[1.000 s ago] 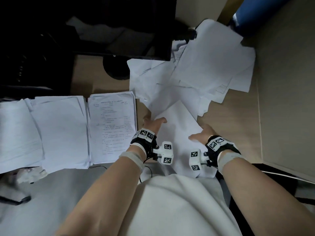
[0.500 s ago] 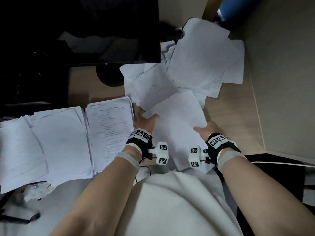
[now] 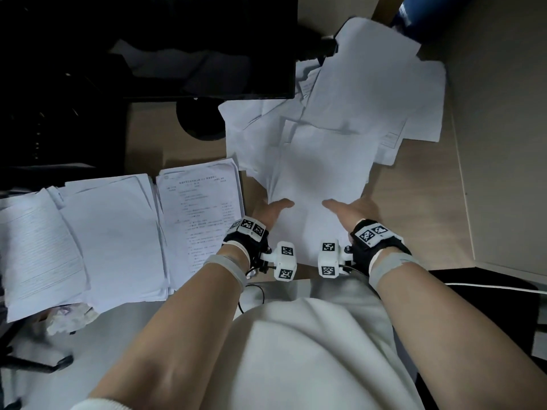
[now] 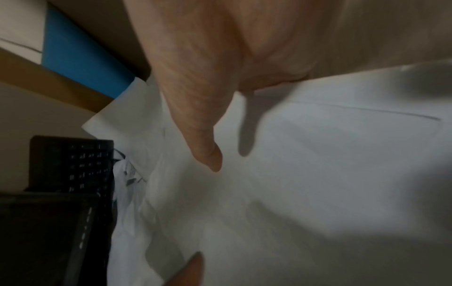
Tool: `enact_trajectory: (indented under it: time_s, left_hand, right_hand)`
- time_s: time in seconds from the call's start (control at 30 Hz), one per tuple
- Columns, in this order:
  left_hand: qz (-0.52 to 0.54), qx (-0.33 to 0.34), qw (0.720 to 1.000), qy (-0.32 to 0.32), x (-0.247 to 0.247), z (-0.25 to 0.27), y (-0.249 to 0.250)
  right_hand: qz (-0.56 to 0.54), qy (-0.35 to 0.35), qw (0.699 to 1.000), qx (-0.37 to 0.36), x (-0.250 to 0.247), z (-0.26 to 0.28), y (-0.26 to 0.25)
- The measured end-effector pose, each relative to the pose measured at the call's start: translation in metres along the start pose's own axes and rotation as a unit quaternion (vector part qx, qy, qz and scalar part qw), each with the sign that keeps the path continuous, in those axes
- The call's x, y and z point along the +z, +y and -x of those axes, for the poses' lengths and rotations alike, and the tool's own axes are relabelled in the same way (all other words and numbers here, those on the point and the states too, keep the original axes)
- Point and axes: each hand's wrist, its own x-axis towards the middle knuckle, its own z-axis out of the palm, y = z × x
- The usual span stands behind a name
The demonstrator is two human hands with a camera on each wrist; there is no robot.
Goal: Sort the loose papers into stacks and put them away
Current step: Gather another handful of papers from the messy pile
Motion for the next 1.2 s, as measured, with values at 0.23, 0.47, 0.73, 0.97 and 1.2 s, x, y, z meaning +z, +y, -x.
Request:
enact_trajectory:
  time_s: [0.23,0.47,0.73,0.97,1.2]
  left_hand:
    - [-0.194,0.027,0.981,0.012,0.002,-0.006,0.000]
    - [-0.197,0.138,0.968,-0.069,0.031,0.006,0.056]
    - [-0.167,0.208,0.961,-0.075,0.083,-0.010,0.103]
    - [-0.097,0.206,0.974,0.015,0.098,-0.043,0.147]
    - [-0.015,0.191,0.981,0.039,0.114,-0.065,0.161]
  right_hand:
    - [-0.001,-0.079,0.996,0.036,-0.010,0.002,0.006]
    - [-0.119,-0.084,0.989,0.033,-0.041,-0.001,0.008]
    - [0.042,0.060,0.993,0.088,-0.094,-0.036,-0.002]
    - [-0.143,0.061,0.982,0.107,-0.120,-0.066,-0.023]
    - [-0.126,0.051,0.984,0.114,-0.131,-0.095,-0.025]
